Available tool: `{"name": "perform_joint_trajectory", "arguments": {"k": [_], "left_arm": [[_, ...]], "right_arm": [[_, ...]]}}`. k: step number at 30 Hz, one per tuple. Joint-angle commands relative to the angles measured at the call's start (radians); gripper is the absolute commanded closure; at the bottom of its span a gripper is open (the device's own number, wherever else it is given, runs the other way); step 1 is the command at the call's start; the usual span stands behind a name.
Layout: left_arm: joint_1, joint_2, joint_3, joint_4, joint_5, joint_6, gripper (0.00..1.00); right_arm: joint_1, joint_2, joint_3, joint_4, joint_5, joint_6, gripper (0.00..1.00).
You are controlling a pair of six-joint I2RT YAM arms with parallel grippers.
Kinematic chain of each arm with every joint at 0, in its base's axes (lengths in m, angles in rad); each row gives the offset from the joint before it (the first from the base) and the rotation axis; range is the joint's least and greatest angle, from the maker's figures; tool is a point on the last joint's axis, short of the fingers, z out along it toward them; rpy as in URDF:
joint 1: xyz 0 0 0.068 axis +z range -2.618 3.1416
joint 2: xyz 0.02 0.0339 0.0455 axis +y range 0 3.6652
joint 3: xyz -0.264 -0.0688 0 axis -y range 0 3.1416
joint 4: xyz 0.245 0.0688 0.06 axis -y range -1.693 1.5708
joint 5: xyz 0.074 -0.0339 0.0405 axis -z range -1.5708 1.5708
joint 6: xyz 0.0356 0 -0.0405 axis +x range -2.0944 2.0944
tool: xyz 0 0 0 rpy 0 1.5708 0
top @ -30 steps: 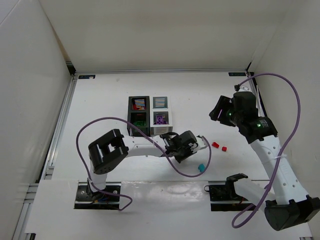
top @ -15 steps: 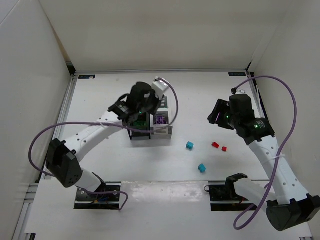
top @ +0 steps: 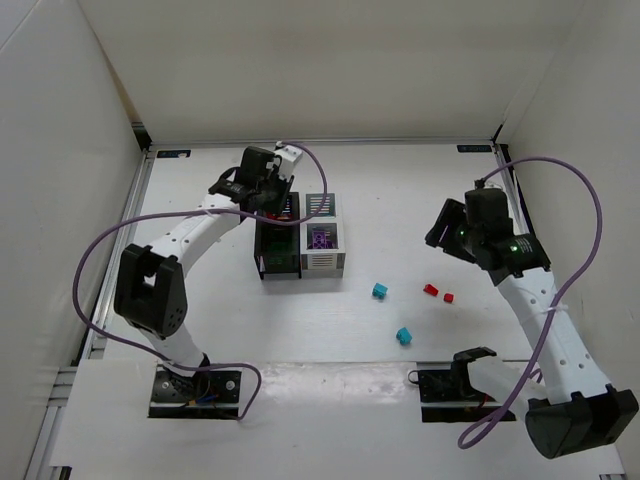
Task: Sort the legos into containers by color
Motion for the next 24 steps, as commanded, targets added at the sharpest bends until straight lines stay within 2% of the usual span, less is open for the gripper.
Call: {"name": "perform_joint_trajectory", "arguments": {"k": [1, 4, 5, 8, 11, 12, 14, 16, 18, 21, 24], "left_arm": [[0.011, -0.004, 0.052, -0.042, 0.028, -0.013, 0.69], [0.014, -0.009, 0.05, -0.057, 0.027, -0.031, 0.6], [0.013, -0.012, 0.049, -0.06, 0.016, -0.04, 0.49], [0.014, -0.043, 0.04, -0.059, 0.016, -0.049, 0.35], [0.014, -0.082, 0.044, -0.073, 0.013, -0.06, 0.29], [0.013, -0.104, 0.043, -0.074, 0.005, -0.062, 0.22], [0.014, -0.139, 0.041, -0.079, 0.001, -0.074, 0.17], [0.013, -0.185, 0.03, -0.088, -0.018, -0.101, 0.0], [0.014, -0.251, 0.011, -0.106, -0.035, -0.17, 0.0], [0.01, -0.369, -0.058, -0.097, -0.023, -0.264, 0.0], [-0.012, -0.49, -0.153, -0.074, 0.0, -0.299, 0.0]], "right_arm": [[-0.028, 0.003, -0.013, -0.031, 0.019, 0.017, 0.33], [-0.046, 0.015, -0.013, -0.051, 0.028, 0.029, 0.32], [-0.048, 0.018, -0.015, -0.057, 0.034, 0.029, 0.32], [-0.059, 0.051, -0.019, -0.085, 0.044, 0.07, 0.3], [-0.051, 0.095, -0.023, -0.109, 0.054, 0.136, 0.3], [-0.048, 0.121, -0.03, -0.117, 0.054, 0.143, 0.3], [-0.048, 0.181, -0.027, -0.152, 0.048, 0.216, 0.3], [-0.065, 0.209, -0.033, -0.188, 0.047, 0.286, 0.3], [-0.043, 0.233, -0.058, -0.195, 0.054, 0.351, 0.3], [-0.025, 0.221, -0.114, -0.147, 0.065, 0.544, 0.3], [-0.037, 0.212, -0.151, -0.073, 0.051, 0.612, 0.3]]}}
